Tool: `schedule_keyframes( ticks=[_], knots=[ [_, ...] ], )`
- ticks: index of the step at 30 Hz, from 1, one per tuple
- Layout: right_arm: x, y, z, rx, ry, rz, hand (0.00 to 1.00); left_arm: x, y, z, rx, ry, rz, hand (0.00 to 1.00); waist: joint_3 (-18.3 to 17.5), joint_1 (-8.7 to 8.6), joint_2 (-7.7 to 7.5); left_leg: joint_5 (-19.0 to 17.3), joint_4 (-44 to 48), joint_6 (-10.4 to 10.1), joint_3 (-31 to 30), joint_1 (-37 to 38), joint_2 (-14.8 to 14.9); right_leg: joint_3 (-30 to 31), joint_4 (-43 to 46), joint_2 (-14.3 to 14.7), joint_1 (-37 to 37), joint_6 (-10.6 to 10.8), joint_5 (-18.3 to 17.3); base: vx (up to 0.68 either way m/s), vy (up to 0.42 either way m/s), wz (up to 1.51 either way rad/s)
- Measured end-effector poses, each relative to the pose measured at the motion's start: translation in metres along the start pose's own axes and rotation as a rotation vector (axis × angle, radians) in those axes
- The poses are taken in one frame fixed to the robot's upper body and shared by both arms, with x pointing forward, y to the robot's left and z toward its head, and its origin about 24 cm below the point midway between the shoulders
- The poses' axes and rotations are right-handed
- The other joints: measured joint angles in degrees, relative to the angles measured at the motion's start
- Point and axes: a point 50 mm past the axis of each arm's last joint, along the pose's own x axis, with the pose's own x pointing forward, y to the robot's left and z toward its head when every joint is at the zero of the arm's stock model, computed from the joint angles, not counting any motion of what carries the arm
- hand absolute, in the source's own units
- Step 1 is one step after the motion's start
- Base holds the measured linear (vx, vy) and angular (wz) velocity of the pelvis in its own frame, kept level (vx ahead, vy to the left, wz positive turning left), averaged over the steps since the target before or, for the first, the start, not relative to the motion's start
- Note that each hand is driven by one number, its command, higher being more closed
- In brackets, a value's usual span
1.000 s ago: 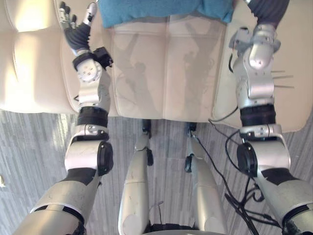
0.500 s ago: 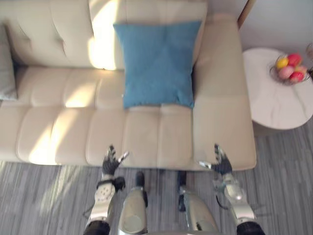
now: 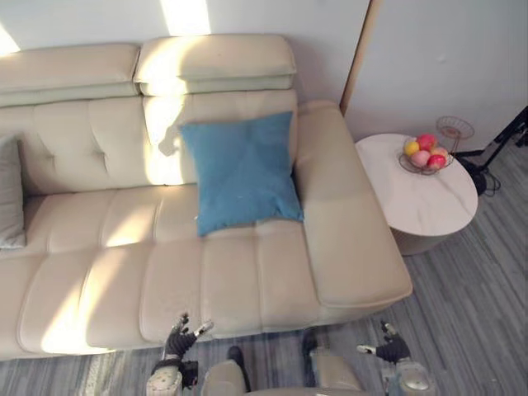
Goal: Pick up cushions and gather them together orderly.
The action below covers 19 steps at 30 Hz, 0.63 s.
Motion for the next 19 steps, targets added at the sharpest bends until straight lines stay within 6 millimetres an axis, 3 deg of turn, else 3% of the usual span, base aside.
schedule_keyframes(
  ticks=[1,2,3,5,6,7,9,11,12,14,17,18,19],
  knots=[
    [-0.001,0.004,-0.003,0.006,0.007,0.011,0.0,0.0,0.0,0.003,-0.001,-0.012,0.0,0.0,-0.5,0.14,-0.93,0.0,1.9,0.0,-0.7,-1.0,-0.5,1.1,5.7,-1.0,1.8,1.7,-1.8,-0.04,-0.187,0.52],
    [0.0,0.005,0.0,0.005,0.0,0.015,0.0,0.001,-0.001,0.006,-0.006,-0.026,0.006,0.0,-1.2,0.67,-2.62,0.0,4.5,0.0,-1.0,-3.3,-0.8,2.4,3.0,-1.2,4.6,3.1,-5.7,-0.07,-0.214,0.37],
    [0.002,0.004,0.004,0.005,-0.011,0.011,0.0,0.001,0.0,0.008,-0.008,-0.033,0.009,0.0,-1.1,0.7,-2.66,0.2,5.2,-0.3,-1.2,-4.2,-0.8,2.3,1.3,-0.9,5.4,2.3,-7.2,-0.17,-0.209,0.19],
    [0.01,-0.005,0.025,0.014,-0.072,-0.016,0.0,0.001,-0.019,0.014,-0.035,-0.056,-0.033,0.0,-0.5,2.17,-0.58,3.3,3.9,-2.5,-1.9,-7.2,1.8,-1.3,-8.0,1.2,7.0,-3.5,-10.7,-0.24,-0.17,-0.07],
    [0.011,-0.005,0.027,0.023,-0.08,-0.018,0.0,0.001,-0.022,0.014,-0.033,-0.059,-0.045,0.0,-0.5,2.33,-0.26,4.1,3.5,-3.1,-2.0,-8.1,2.1,-1.8,-9.5,1.7,7.0,-4.5,-11.3,-0.38,-0.206,0.0],
    [0.015,-0.007,0.035,0.036,-0.094,-0.021,0.0,0.001,-0.031,0.016,-0.039,-0.06,-0.067,0.0,1.0,1.9,1.76,7.0,1.6,-3.8,-3.7,-9.1,3.0,-3.0,-11.7,3.3,6.9,-7.5,-10.3,-0.37,-0.188,0.25],
    [0.015,-0.01,0.03,0.049,-0.064,-0.033,0.0,0.001,-0.036,0.018,-0.037,-0.065,-0.083,0.0,1.4,1.3,3.0,11.6,-5.1,-5.0,-4.5,-8.0,3.7,-6.0,-13.9,4.1,6.5,-9.8,-7.8,-0.43,-0.152,0.45],
    [0.012,-0.014,0.02,0.09,-0.034,-0.064,0.0,0.003,-0.035,0.02,-0.034,-0.074,-0.08,0.0,1.8,1.14,2.21,9.2,-1.7,-2.6,-2.3,-7.5,2.3,-7.0,-15.1,2.6,5.0,-12.1,-6.8,-0.31,-0.094,0.42],
    [0.012,-0.016,0.019,0.102,-0.03,-0.076,0.0,0.002,-0.033,0.019,-0.031,-0.071,-0.076,0.0,2.1,0.41,1.63,5.0,4.3,-1.0,-0.4,-7.3,1.0,-7.2,-16.7,0.9,4.7,-12.0,-5.1,-0.22,-0.053,0.27],
    [0.011,-0.019,0.017,0.102,-0.026,-0.082,0.0,0.001,-0.032,0.018,-0.031,-0.068,-0.074,0.0,1.9,0.31,1.98,0.5,8.8,-0.5,0.2,-6.1,1.1,-7.2,-18.6,0.4,4.2,-11.6,-3.1,-0.2,0.008,0.13],
    [0.008,-0.022,0.008,0.128,0.005,-0.101,0.0,0.001,-0.031,0.017,-0.031,-0.066,-0.071,0.0,1.7,0.16,2.43,-5.9,10.1,-1.2,-0.2,-0.6,1.1,-7.2,-21.7,0.1,3.9,-10.2,0.1,-0.16,0.114,0.05],
    [0.008,-0.026,0.006,0.146,0.013,-0.12,0.0,0.0,-0.031,0.016,-0.032,-0.065,-0.071,0.0,0.9,0.04,3.8,-6.7,3.7,-2.2,-0.2,2.2,0.7,-7.4,-23.3,0.5,3.8,-8.8,1.1,-0.13,0.191,0.1],
    [0.007,-0.028,0.001,0.169,0.036,-0.133,0.0,0.001,-0.028,0.015,-0.028,-0.057,-0.065,0.0,0.4,-0.09,3.93,-5.9,-2.2,-3.7,0.0,4.0,-0.1,-7.5,-25.3,0.4,3.9,-7.6,2.7,-0.08,0.132,0.09]
  ],
)
